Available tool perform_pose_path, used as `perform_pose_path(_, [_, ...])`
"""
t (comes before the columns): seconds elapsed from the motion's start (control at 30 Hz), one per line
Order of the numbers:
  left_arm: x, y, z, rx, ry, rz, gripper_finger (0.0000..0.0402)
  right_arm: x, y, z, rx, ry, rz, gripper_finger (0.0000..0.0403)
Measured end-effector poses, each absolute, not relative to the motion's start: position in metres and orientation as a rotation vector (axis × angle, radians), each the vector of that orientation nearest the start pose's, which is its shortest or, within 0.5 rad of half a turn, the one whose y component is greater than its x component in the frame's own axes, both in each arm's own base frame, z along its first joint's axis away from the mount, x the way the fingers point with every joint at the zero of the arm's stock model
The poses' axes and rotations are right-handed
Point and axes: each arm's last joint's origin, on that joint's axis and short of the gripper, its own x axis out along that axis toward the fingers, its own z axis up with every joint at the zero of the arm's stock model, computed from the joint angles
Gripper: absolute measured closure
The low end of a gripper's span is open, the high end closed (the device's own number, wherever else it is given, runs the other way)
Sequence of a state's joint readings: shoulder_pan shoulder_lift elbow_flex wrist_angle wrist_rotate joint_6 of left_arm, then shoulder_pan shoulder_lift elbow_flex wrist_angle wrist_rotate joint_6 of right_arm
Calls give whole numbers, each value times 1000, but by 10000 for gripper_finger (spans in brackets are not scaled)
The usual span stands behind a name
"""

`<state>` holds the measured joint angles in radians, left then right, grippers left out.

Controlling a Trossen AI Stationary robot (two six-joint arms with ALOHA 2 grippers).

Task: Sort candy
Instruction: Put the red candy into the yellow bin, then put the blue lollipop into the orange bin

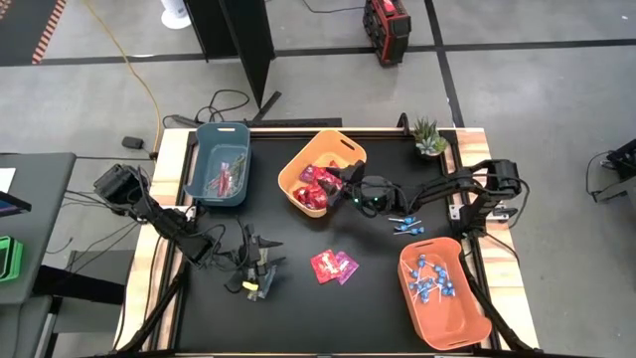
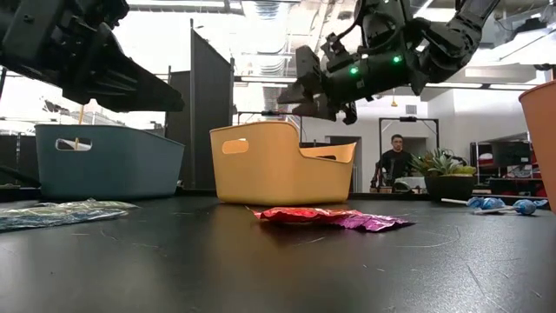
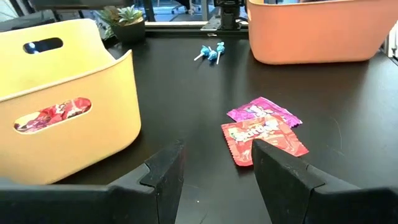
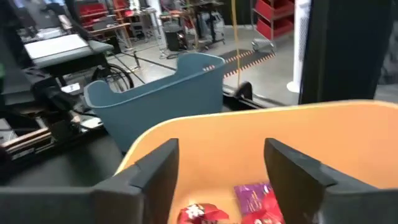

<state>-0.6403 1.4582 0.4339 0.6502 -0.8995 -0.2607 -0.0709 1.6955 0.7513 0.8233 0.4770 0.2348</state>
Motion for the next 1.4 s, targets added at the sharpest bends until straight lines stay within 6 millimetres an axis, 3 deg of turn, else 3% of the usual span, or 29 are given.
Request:
perform_pose_path(0.2, [216, -125, 156, -34, 229, 317, 223, 337, -11, 202, 74, 11, -483, 134])
perform_pose_path(0.33, [219, -120, 156, -72, 226, 343, 223, 331, 18, 220, -19, -21, -403, 134])
perform_pose_path(0.53, [222, -116, 156, -73, 232, 334, 223, 294, 55, 262, -131, -127, -335, 133])
perform_pose_path(0.67, [226, -116, 161, -78, 221, 334, 223, 266, 72, 271, -112, -62, -305, 133])
perform_pose_path(0.83, [228, -118, 163, -44, 227, 311, 223, 246, 87, 257, 15, 163, -223, 133])
perform_pose_path(0.93, [230, -115, 163, -17, 233, 322, 223, 244, 97, 251, 12, 202, -184, 133])
perform_pose_path(1.2, [241, -110, 172, -113, 212, 301, 223, 255, 105, 259, -51, 163, -164, 133])
perform_pose_path(1.4, [244, -110, 171, -66, 263, 280, 223, 266, 111, 240, -1, 219, -174, 133])
